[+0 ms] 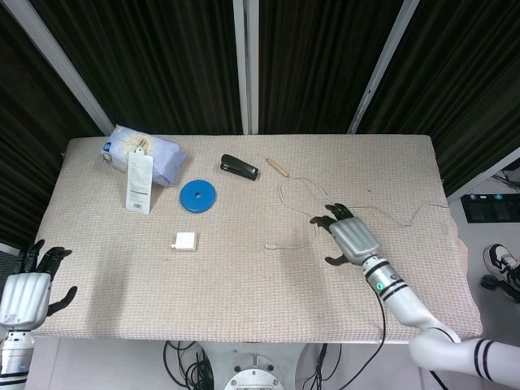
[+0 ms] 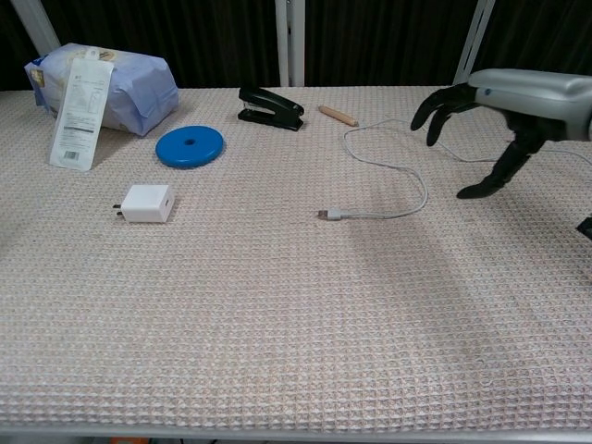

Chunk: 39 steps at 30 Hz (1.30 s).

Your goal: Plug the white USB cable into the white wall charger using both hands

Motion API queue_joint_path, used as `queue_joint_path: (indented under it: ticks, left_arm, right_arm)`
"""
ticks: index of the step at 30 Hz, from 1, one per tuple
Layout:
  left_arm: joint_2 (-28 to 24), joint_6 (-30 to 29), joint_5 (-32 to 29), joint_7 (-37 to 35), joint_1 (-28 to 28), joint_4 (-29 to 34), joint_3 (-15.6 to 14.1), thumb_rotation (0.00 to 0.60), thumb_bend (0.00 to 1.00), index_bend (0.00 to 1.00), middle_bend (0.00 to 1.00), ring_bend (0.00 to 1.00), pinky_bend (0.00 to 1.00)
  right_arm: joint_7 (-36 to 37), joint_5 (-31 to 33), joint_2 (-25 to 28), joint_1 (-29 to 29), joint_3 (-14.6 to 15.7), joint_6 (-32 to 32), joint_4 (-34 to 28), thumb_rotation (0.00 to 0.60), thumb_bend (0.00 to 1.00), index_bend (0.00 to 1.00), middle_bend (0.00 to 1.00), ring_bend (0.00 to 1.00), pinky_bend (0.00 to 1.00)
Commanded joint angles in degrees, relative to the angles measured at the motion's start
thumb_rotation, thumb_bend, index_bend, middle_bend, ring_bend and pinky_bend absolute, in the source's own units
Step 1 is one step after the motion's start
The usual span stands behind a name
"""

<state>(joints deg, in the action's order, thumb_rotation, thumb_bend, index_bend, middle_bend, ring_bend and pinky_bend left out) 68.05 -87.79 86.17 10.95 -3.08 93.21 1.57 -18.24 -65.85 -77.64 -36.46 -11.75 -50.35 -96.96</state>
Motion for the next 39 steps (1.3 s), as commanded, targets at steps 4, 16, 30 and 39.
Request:
queue_joint_path:
  ticks: [4,16,30,39]
  left_arm:
    - [0.2,0.4,-0.1,-0.8,-0.1,-0.8,0.0,0.600,0.22,0.23,0.19,0.02,0.00]
    - [0.3,1.0,-0.6,-2.3,-0.2,-2.2,0.2,0.600,0.22,0.23,0.19,0.02,0.00]
    - [0.4,1.2,-0.9,-2.5,-0.3,-2.6,0.3,0.600,0.22,0.23,0.19,0.02,0.00]
    - [0.5,1.7,-1.0,-2.5,-0.5,-2.7,0.4,0.600,0.22,0.23,0.19,0.02,0.00]
  right_arm:
    - [-15.2,12.7,-12.0,-9.4,-1.1,0.1,5.0,0.600,0.15,0.33,0.30,0.06,0.07]
    - [-13.0,15.7,-20.3,-13.5,-0.1,2.3,13.1,0.600,0.16,0.33,0.34,0.08,0.07]
    - [-7.3,12.1,-18.3,-12.3,3.1,3.7,9.9,0.600,0.16,0.31,0.36,0.08,0.07]
    - [-8.0,7.2,-13.8,-10.2,5.4,-1.2,4.2,0.600,0.16,0.31,0.35,0.08,0.07]
